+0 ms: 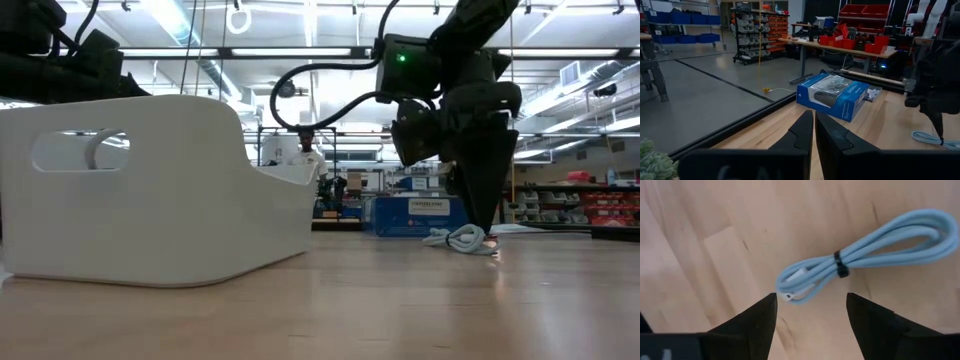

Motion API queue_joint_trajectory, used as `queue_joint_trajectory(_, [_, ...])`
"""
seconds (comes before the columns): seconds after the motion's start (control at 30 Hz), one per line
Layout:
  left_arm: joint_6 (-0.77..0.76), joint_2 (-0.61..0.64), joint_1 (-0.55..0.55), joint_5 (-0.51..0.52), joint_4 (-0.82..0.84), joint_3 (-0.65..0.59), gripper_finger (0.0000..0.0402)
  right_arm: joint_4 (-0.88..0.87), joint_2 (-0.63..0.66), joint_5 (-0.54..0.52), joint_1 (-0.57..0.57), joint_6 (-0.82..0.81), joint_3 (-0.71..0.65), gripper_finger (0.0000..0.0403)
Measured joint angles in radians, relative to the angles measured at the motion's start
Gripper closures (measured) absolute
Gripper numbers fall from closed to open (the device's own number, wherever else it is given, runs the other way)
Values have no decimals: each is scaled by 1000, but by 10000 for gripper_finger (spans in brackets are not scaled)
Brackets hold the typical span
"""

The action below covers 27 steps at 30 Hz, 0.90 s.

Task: Pick and place USB-C Cables
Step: Put the blue charger cable into the white bin

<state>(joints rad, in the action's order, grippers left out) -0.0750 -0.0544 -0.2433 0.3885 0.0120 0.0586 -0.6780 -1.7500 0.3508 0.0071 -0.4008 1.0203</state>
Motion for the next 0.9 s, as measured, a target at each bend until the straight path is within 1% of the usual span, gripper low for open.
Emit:
queue_joint_trajectory(0.27, [0,0,0,0,0,0,377,74,0,-32,-6,-52,0,158])
queue_joint_trajectory(0.43, [0,0,0,0,0,0,377,83,0,-122,-8,-40,-5,158])
queue_joint_trajectory(0.63, [0,0,0,0,0,0,377,165,5,-132,-15,-50,-64,158])
queue_joint_trajectory(0.8, [0,0,0,0,0,0,377,177,6,-176,-3,-10,-74,161])
queue_joint_trajectory(0.9, [0,0,0,0,0,0,377,176,6,-209,10,15,-76,170])
